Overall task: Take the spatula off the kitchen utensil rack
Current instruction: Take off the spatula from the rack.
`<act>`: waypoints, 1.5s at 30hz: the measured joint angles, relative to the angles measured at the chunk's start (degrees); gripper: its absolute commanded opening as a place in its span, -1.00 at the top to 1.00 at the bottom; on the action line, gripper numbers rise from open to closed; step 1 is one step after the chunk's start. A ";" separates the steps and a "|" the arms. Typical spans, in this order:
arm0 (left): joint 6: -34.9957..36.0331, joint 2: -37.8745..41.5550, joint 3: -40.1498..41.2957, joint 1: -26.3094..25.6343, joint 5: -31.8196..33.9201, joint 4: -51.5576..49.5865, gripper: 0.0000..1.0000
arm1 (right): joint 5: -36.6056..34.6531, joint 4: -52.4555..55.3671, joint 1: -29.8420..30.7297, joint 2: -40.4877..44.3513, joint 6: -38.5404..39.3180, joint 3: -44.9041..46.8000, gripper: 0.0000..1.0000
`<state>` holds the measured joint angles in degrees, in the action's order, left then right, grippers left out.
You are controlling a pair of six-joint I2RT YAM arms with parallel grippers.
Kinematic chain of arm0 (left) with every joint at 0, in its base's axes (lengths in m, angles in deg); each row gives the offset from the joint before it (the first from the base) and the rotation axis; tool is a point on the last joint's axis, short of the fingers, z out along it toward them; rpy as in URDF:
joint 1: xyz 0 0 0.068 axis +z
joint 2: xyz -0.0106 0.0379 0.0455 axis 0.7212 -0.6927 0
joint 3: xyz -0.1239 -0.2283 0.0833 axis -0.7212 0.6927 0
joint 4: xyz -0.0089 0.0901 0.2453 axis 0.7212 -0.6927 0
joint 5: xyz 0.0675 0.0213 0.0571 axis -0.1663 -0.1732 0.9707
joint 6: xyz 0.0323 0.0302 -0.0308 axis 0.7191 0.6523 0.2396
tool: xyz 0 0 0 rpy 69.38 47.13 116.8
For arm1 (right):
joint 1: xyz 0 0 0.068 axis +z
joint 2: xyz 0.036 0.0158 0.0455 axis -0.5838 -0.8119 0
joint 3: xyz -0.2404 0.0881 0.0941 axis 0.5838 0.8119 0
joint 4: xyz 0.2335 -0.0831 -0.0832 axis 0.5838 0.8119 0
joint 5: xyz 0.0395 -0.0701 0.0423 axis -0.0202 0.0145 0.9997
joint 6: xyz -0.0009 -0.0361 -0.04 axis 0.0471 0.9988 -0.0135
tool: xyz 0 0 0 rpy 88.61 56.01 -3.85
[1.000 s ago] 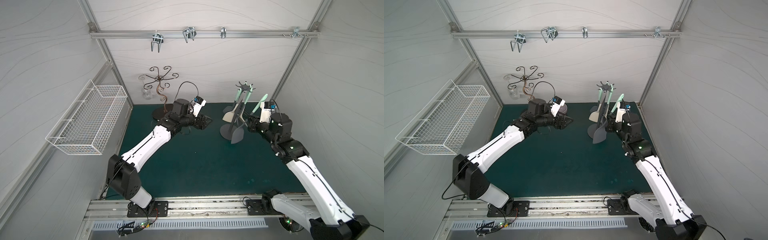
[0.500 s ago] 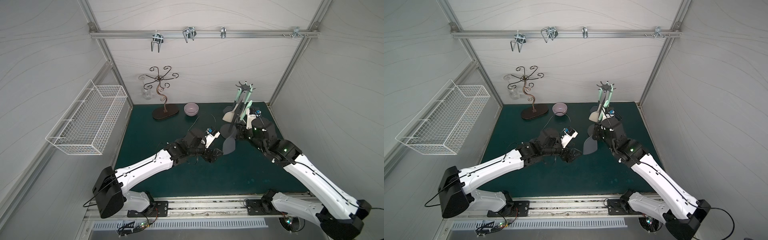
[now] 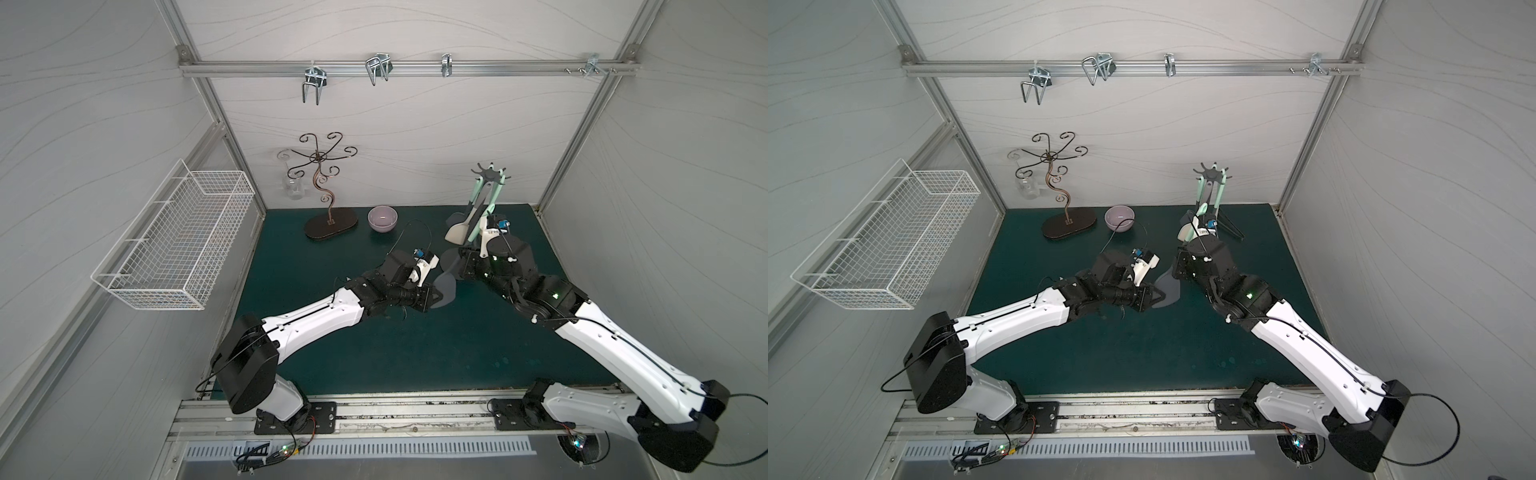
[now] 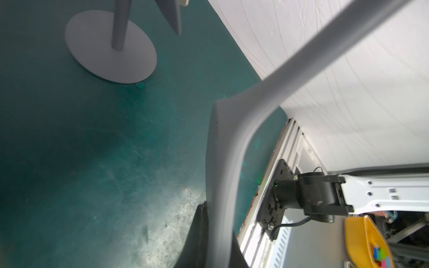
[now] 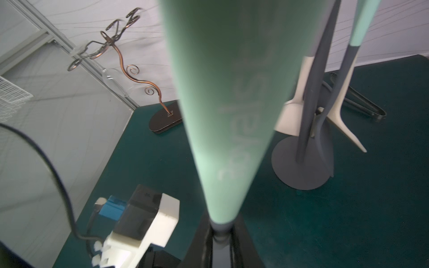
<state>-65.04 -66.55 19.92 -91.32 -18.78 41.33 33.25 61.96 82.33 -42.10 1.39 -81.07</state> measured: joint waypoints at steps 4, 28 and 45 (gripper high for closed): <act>-2.12 3.26 1.05 7.72 -5.62 -4.46 1.00 | 3.98 -0.55 0.09 -0.83 2.49 -0.76 -0.46; -1.99 14.21 6.82 20.81 -27.61 -19.54 1.00 | 28.26 -11.43 5.22 -19.17 -0.17 -4.35 0.05; 5.57 21.84 6.71 22.03 -11.28 -33.20 -0.62 | 16.59 -7.61 7.85 -30.36 -5.84 -12.59 1.00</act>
<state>-59.46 -44.71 26.63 -69.29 -30.06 8.13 49.84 54.35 90.17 -72.46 -4.44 -93.66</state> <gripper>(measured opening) 0.742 0.119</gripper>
